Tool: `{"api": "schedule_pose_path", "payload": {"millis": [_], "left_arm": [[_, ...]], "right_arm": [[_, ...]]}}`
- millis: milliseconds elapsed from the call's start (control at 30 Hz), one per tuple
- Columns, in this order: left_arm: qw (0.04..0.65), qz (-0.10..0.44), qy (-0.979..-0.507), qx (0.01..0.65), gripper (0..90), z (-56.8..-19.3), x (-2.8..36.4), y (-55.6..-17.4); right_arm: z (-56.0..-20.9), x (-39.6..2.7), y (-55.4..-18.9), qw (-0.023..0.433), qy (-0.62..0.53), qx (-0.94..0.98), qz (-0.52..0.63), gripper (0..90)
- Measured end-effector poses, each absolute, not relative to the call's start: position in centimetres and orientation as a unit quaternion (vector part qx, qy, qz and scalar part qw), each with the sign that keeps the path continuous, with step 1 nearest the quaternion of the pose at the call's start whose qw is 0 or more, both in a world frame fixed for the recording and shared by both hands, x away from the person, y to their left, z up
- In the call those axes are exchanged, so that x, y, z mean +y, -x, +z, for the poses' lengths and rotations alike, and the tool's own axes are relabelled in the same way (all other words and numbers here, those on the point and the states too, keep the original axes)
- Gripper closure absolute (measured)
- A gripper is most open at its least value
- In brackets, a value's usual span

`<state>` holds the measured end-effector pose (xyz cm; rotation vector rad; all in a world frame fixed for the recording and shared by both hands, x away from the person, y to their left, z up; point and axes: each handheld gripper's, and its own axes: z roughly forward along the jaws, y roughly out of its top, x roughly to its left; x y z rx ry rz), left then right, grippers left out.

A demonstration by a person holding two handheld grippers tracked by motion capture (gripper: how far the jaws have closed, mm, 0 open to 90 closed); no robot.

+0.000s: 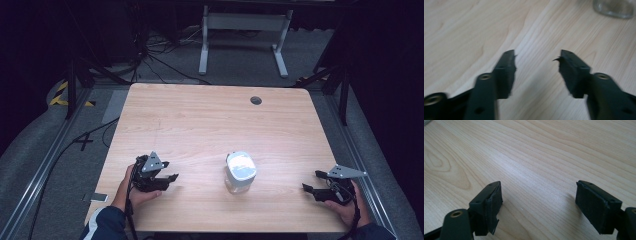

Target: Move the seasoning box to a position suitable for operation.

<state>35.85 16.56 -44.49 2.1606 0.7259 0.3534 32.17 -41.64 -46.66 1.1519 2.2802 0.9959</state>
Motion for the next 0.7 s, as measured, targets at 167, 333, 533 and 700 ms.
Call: {"api": "schedule_pose_path", "payload": {"millis": [167,333,533,700], "left_arm": [[0.432,0.148,-0.851,0.258,72.0,-42.3,14.5,-36.1],[0.447,0.161,-0.853,0.215,84.4,-40.2,11.7,-36.2],[0.483,0.160,-0.839,0.196,89.6,-38.5,9.4,-36.6],[0.515,0.140,-0.827,0.175,89.9,-37.6,7.5,-37.1]], "right_arm": [[-46.7,-41.6,-32.2,0.199,-0.412,0.815,0.356,21.3],[-46.7,-41.6,-32.2,0.198,-0.411,0.815,0.356,21.3],[-46.7,-41.7,-32.2,0.198,-0.411,0.815,0.356,21.4],[-46.7,-41.6,-32.2,0.198,-0.411,0.815,0.356,21.3]]}}
